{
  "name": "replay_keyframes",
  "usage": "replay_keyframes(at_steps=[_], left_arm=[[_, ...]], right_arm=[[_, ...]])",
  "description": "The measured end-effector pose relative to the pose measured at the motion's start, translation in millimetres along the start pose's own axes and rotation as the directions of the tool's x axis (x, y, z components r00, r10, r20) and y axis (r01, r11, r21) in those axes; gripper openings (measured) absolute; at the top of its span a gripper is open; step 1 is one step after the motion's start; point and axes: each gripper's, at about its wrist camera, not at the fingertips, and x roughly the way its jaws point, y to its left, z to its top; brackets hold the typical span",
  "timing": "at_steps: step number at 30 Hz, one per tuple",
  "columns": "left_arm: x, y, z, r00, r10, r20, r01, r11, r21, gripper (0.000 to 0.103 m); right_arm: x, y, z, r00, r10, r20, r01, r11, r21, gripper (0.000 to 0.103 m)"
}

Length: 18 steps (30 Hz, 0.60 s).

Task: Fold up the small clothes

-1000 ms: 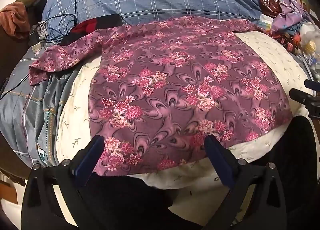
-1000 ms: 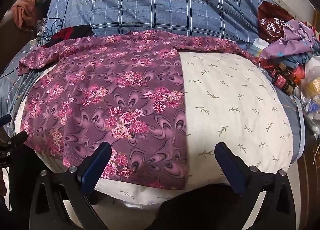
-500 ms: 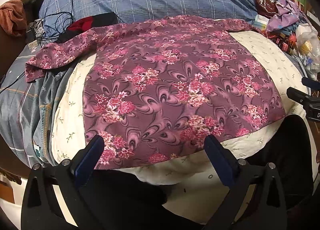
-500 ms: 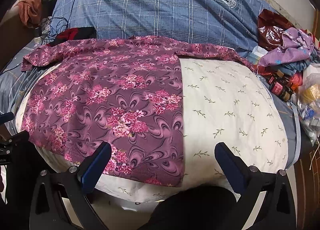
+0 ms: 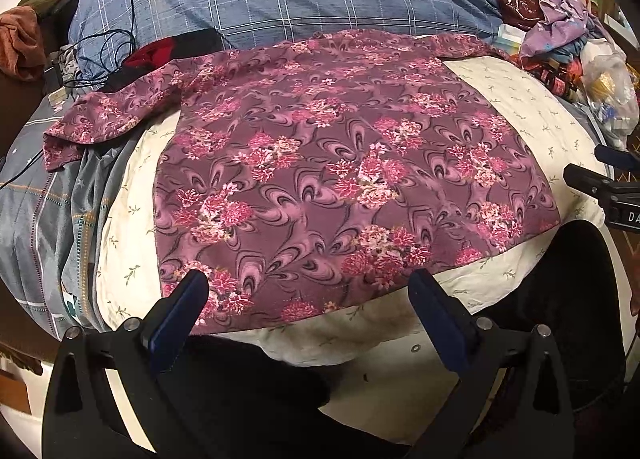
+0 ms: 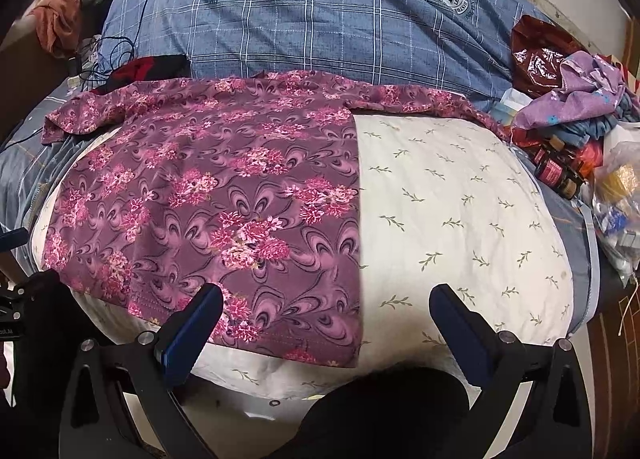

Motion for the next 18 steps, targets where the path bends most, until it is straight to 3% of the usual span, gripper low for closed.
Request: replay_keyframes(at_steps=[18], left_arm=[[0.4,-2.2,1.0,1.0,-0.006,-0.004,0.006,1.0,0.009,0.101]], right_arm=[[2.6,1.5,0.4,1.0,-0.001,-0.012,0.0,1.0,-0.003,0.103]])
